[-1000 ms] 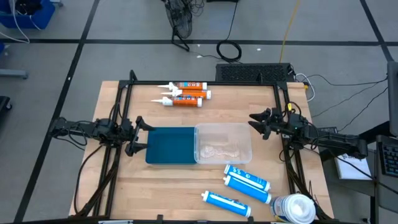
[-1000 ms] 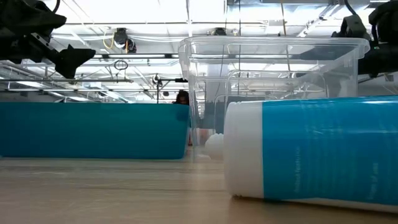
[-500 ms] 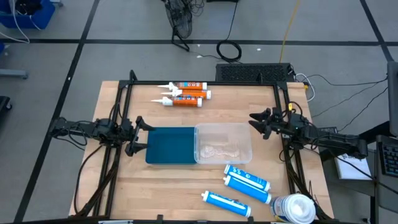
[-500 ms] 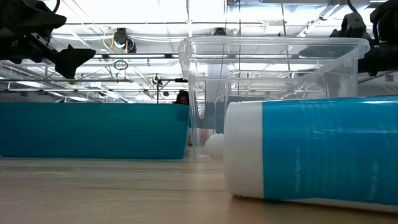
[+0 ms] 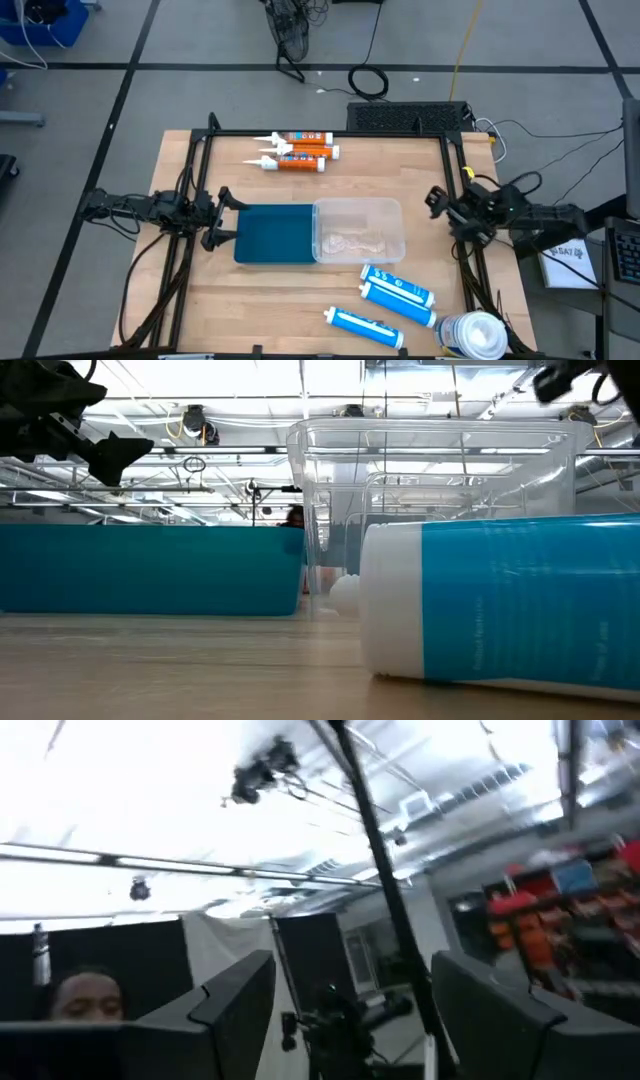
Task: Pick & place silicon tubes, Sealant and Lysol wipes
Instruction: Put the bottom blue sealant bottle into the transparent bin
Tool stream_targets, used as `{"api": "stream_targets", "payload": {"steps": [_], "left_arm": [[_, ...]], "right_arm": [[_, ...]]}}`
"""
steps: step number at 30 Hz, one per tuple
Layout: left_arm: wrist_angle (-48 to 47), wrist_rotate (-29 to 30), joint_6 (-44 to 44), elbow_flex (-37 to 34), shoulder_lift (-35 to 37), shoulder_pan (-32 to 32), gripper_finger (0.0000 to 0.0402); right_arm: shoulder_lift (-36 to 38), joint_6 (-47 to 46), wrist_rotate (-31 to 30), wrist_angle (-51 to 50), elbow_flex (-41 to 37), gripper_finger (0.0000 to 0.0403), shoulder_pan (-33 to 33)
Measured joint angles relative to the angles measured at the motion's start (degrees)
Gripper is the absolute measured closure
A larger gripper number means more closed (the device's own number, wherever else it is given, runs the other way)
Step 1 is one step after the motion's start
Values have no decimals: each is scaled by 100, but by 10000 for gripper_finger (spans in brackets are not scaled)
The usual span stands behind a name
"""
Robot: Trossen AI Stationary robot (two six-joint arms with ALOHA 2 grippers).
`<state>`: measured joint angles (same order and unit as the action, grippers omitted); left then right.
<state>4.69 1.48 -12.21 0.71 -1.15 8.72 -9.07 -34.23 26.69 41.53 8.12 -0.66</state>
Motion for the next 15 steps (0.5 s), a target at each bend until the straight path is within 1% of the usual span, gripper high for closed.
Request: {"api": "stream_targets", "payload": {"steps": [2, 4, 5, 8, 11, 13, 15], "left_arm": [[0, 0, -1, 0, 0, 0, 7], [-1, 0, 0, 0, -2, 1, 7], [-13, 0, 0, 0, -2, 1, 7], [-17, 0, -2, 0, -2, -1, 7], [-17, 0, -2, 0, -2, -1, 7], [-19, -1, -1, 0, -2, 1, 7], [-16, 0, -1, 0, -2, -1, 7]], "right_arm": [[-242, 566, -492, -652, 284, 151, 524], [-733, 1031, -1004, -1345, 529, 151, 1056], [-1054, 1165, -1188, -1526, 674, 151, 1324], [-2193, 1424, -1642, -1607, 1249, 151, 2136], [-3416, 1721, -2096, -1986, 2097, 151, 2976], [-4178, 1921, -2531, -2667, 2799, 151, 3571], [-4913, 2029, -3139, -3550, 3606, 151, 4134]]}}
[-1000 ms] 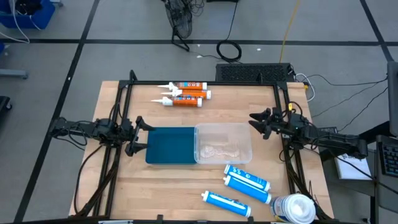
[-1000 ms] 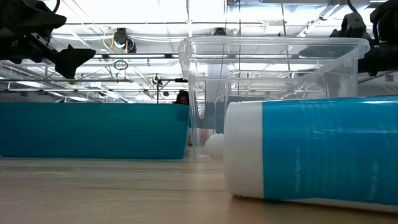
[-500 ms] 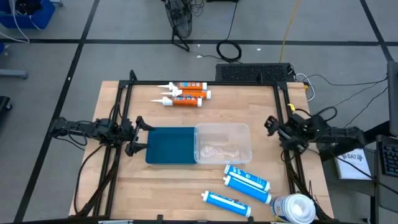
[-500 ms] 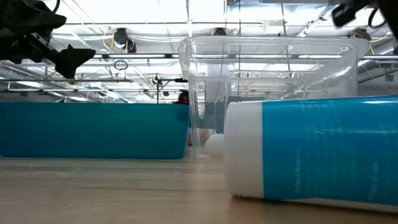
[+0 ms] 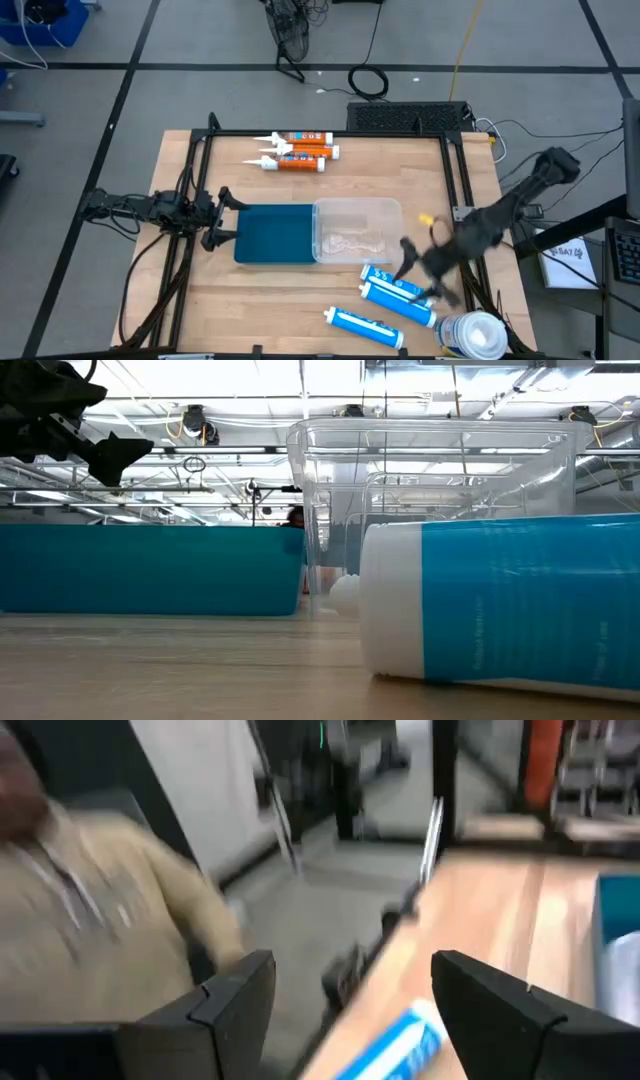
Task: Pick & place silicon tubes, Sealant and Lysol wipes
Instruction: Put the bottom blue sealant bottle into the transparent bin
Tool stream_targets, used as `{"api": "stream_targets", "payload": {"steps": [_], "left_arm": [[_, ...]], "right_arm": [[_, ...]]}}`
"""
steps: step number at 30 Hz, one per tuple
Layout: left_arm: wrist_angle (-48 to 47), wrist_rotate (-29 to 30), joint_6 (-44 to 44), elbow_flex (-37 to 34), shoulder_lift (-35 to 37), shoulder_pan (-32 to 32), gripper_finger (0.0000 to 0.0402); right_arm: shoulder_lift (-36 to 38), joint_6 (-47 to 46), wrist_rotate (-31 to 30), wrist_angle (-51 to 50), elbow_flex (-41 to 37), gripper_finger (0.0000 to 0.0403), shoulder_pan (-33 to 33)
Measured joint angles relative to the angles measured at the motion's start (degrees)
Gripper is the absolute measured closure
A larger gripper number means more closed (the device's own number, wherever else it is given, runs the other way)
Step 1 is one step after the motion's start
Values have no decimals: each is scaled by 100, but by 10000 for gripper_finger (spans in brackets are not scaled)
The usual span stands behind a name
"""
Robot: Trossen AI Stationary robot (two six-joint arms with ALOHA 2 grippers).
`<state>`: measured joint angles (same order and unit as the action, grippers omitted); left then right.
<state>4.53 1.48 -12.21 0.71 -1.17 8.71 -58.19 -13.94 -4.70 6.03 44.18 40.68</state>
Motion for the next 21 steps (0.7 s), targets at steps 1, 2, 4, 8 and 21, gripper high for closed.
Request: {"api": "stream_targets", "payload": {"steps": [1, 2, 4, 8, 21], "left_arm": [[-2, -2, 0, 0, 0, 2, 7], [-2, 0, -1, 0, 0, 0, 7], [-2, 0, -1, 0, 0, 0, 7], [-2, 0, -1, 0, 0, 1, 7], [-2, 0, 0, 0, 0, 2, 7]], "right_arm": [[-365, -19, -332, -491, 409, 151, 259], [-731, -95, -680, -1043, 804, 151, 479], [-1462, -439, -1264, -1928, 1519, 151, 822], [-2689, -1418, -1783, -2924, 2713, 151, 1127], [-4632, -3510, -999, -3715, 3623, 151, 1067]]}}
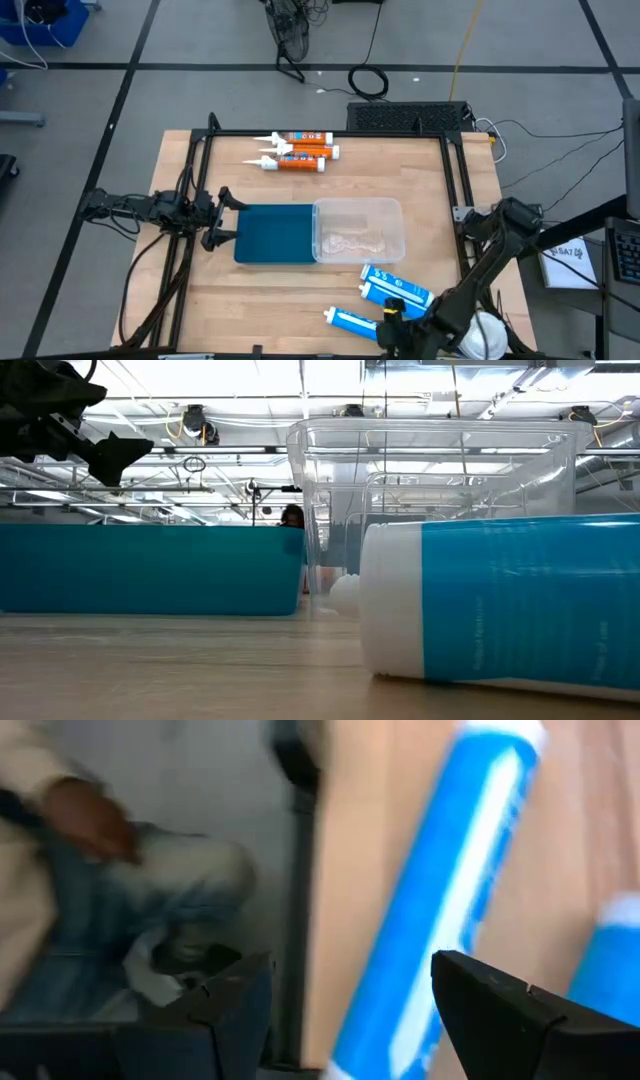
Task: Pick & place silicon tubes, Sealant and Lysol wipes
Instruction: Put the bottom blue sealant bottle into the transparent bin
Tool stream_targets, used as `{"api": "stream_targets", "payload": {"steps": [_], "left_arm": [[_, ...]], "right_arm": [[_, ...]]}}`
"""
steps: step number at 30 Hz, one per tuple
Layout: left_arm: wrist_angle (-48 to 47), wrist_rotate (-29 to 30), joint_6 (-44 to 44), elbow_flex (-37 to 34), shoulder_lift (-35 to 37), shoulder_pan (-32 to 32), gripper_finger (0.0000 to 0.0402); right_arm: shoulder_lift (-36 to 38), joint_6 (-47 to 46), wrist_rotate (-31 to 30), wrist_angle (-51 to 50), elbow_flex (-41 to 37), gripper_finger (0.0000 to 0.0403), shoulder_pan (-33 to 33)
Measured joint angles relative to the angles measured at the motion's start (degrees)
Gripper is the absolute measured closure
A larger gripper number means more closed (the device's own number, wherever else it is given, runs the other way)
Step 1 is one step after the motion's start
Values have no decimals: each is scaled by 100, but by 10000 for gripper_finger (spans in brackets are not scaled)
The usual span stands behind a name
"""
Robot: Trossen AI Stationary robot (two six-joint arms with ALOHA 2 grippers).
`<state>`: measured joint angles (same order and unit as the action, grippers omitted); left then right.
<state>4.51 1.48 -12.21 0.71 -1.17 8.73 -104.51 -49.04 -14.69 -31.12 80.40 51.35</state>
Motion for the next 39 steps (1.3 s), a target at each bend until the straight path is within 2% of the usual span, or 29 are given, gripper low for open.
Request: {"api": "stream_targets", "payload": {"steps": [6, 16, 24, 27, 29, 33, 39], "left_arm": [[0, 0, 0, 0, 0, 0, 7], [-2, 0, 0, 0, 0, -2, 7], [0, -1, 0, 0, 0, -2, 7], [-2, 2, -1, 0, 2, 0, 7], [1, 2, -1, 0, 2, 0, 7], [0, 4, -1, 0, 0, 0, 7], [-2, 4, -1, 0, 0, 0, 7]], "right_arm": [[-402, -530, 22, -407, 0, 151, -30], [-1106, -910, 752, -65, 18, 151, -26], [-1425, -1007, 733, -430, 19, 154, -67], [-1423, -851, 723, -342, 15, 180, -91], [-1398, -665, 561, -253, 11, 195, -91], [-1399, -331, 163, -28, 7, 195, -98], [-1318, 201, -84, 452, -14, 196, -103]]}}
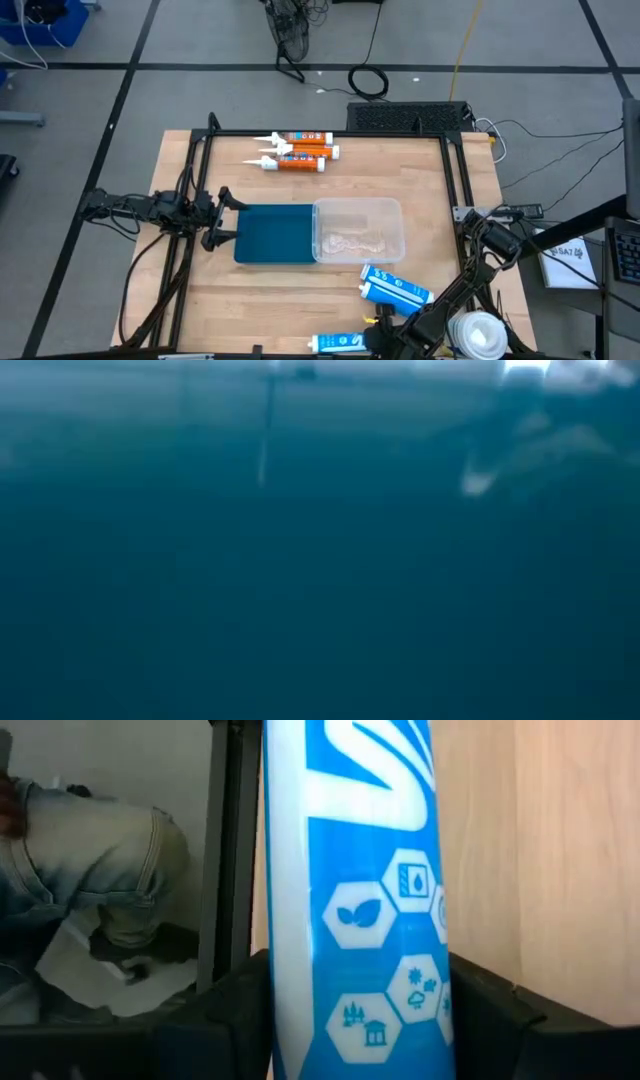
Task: Pick & place silicon tubes, Sealant and Lysol wipes
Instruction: Put the bottom blue sealant bottle into the transparent bin
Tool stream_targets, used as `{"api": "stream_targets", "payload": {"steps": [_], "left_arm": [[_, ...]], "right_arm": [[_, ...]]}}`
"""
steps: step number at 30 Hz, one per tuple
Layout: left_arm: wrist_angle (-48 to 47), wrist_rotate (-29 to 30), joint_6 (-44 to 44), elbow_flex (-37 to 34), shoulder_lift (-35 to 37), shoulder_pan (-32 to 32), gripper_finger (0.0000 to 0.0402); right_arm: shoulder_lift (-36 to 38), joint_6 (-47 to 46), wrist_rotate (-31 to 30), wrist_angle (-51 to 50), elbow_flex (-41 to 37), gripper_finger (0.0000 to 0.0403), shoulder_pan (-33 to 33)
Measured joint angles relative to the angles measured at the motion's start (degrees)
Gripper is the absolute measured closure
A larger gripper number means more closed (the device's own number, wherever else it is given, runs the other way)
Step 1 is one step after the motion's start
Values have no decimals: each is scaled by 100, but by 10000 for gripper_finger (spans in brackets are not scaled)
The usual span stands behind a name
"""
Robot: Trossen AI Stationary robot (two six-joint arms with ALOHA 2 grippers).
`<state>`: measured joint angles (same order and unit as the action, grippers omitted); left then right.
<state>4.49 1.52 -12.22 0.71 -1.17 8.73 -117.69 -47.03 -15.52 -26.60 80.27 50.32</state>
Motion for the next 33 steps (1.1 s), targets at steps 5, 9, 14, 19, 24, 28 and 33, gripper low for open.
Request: {"api": "stream_targets", "payload": {"steps": [5, 9, 14, 19, 24, 28, 33], "left_arm": [[2, 0, 0, 0, 0, 0, 7], [2, 0, 1, 0, 0, -2, 7], [0, 2, 1, 0, 0, 0, 7], [2, 3, 1, 0, 0, 0, 7], [2, 2, 2, 0, 0, 0, 7], [2, 2, 0, 0, 0, -1, 7], [2, 2, -1, 0, 0, -2, 7]], "right_arm": [[406, 467, -518, -32, -41, 196, -2], [891, 1025, -1168, 83, -10, 196, -4], [1399, 1986, -1850, 321, -15, 196, -2], [1805, 2994, -2461, 500, -10, 197, -2], [2218, 3907, -3346, 560, -8, 198, -4], [2501, 4647, -4401, 516, -8, 198, -48], [2964, 5250, -5478, 405, -344, 198, -325]]}}
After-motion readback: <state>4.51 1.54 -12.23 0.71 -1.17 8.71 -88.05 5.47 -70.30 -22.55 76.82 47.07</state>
